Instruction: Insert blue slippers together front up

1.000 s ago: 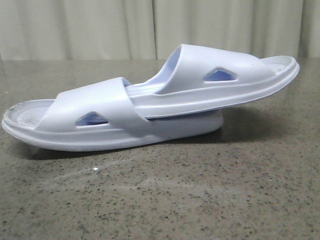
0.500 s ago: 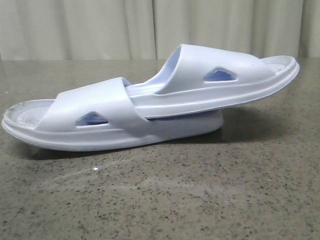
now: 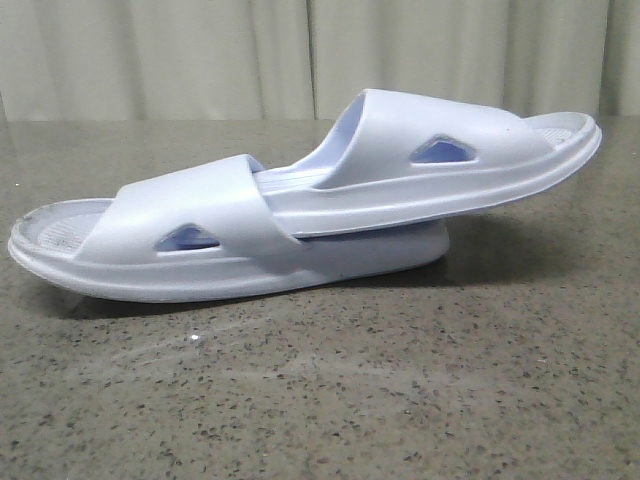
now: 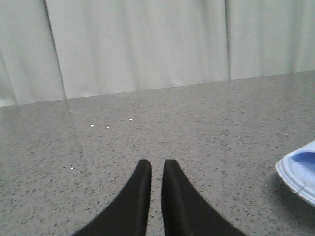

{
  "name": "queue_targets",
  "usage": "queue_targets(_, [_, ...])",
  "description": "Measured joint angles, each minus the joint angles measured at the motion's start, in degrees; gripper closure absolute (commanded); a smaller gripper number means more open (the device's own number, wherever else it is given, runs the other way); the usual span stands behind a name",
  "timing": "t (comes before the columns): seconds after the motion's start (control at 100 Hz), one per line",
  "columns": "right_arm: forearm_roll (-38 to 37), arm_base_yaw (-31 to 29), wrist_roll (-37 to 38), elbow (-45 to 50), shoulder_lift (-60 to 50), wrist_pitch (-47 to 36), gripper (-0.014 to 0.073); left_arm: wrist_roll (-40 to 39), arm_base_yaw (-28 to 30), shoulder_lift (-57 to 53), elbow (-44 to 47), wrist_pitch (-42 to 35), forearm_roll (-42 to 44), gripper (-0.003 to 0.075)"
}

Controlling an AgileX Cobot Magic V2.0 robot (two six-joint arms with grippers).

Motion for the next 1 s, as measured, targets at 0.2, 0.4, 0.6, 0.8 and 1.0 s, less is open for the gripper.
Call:
queue_targets(0.2, [0.00, 0.00, 0.00, 0.00, 0.00, 0.00, 0.0701, -14.05, 1.05, -1.45, 3.30, 0.00, 14.16, 0.0704])
queue_targets(0.4, [0.00, 0.00, 0.00, 0.00, 0.00, 0.02, 0.0701, -18.56, 1.05, -1.45, 4.04, -1.05, 18.25, 0.0704])
queue_targets(0.6, [0.00, 0.00, 0.00, 0.00, 0.00, 0.02, 0.0701, -19.22, 1.05, -1.45, 4.04, -1.61, 18.77, 0.0704])
queue_targets(0.8, [0.00, 0.00, 0.00, 0.00, 0.00, 0.02, 0.0701, -19.22, 1.05, -1.45, 4.04, -1.61, 15.07, 0.0704])
queue_targets(1.0, [0.00, 0.00, 0.00, 0.00, 0.00, 0.02, 0.0701, -19.22, 1.05, -1.45, 4.04, -1.61, 14.57, 0.0704])
